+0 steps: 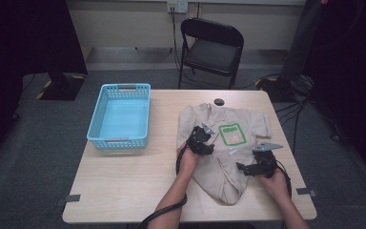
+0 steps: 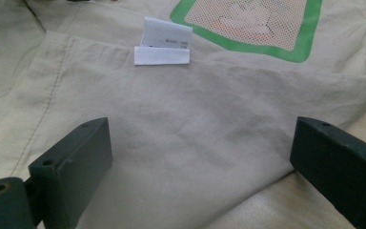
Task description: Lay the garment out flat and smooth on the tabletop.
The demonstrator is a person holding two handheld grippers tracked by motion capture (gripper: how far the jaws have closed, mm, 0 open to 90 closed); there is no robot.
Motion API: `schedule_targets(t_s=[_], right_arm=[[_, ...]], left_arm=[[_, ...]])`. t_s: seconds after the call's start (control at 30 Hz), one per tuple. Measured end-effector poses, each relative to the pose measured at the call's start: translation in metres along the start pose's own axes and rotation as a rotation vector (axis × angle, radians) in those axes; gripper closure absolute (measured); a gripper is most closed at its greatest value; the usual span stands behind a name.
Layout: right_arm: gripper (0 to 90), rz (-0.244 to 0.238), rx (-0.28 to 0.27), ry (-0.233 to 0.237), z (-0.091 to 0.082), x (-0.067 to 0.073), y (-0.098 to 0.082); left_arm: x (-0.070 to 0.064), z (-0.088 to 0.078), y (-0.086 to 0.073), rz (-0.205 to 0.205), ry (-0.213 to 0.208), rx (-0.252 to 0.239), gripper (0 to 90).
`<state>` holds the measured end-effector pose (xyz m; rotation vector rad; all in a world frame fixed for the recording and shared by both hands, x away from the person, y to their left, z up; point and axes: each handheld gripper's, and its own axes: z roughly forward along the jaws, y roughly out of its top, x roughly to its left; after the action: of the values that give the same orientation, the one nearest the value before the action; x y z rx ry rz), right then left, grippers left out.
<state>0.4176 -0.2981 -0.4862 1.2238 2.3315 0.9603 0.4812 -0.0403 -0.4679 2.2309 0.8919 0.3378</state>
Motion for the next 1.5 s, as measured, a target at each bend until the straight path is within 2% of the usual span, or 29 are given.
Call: schedule_targets(t_s=[0.1, 0.17, 0.37, 0.47, 0.53, 0.67, 0.77, 0.83, 0.9, 1.0, 1.2, 1.5], right_arm=[[5.8, 0.0, 0.0, 0.0, 0.0, 0.0, 0.0], [5.8, 0.0, 0.0, 0.001, 0.0, 0.0, 0.0], [5.9, 0.0, 0.0, 0.001, 0.0, 0.0, 0.0], [5.9, 0.0, 0.0, 0.0, 0.0, 0.0, 0.0], [6.0, 0.0, -0.001, -0.001, 0.0, 0.0, 0.0], [6.1, 0.0, -0.001, -0.002, 0.0, 0.0, 0.0], [6.2, 0.001, -0.001, -0.001, 0.0, 0.0, 0.0], [6.2, 0.001, -0.001, -0.001, 0.0, 0.0, 0.0], [6.3, 0.002, -0.001, 0.0, 0.0, 0.0, 0.0], [6.3, 0.001, -0.002, -0.001, 0.0, 0.0, 0.0], [6.3, 0.002, -0.002, -0.001, 0.0, 0.0, 0.0], [6.3, 0.002, -0.001, -0.001, 0.0, 0.0, 0.0]], left_arm=[[0.001, 0.003, -0.002, -0.005, -0.001, 0.02, 58.4], [0.001, 0.005, -0.004, 0.008, 0.009, 0.037, 58.7], [0.002, 0.005, -0.006, -0.002, -0.025, 0.018, 68.5], [0.001, 0.005, -0.006, -0.004, -0.026, 0.018, 74.3], [0.001, 0.005, -0.006, 0.013, -0.024, 0.016, 77.1], [0.001, 0.005, -0.006, 0.008, -0.016, 0.015, 83.4], [0.0, 0.004, -0.006, 0.039, -0.004, 0.018, 85.9], [0.0, 0.003, -0.006, 0.036, -0.006, 0.011, 86.4], [0.003, 0.0, -0.005, 0.008, -0.02, -0.009, 86.9], [0.007, -0.004, -0.005, -0.011, -0.022, -0.024, 87.1], [0.01, -0.017, 0.0, -0.011, -0.002, -0.066, 87.2], [0.02, -0.034, 0.002, -0.035, 0.037, -0.11, 87.4]])
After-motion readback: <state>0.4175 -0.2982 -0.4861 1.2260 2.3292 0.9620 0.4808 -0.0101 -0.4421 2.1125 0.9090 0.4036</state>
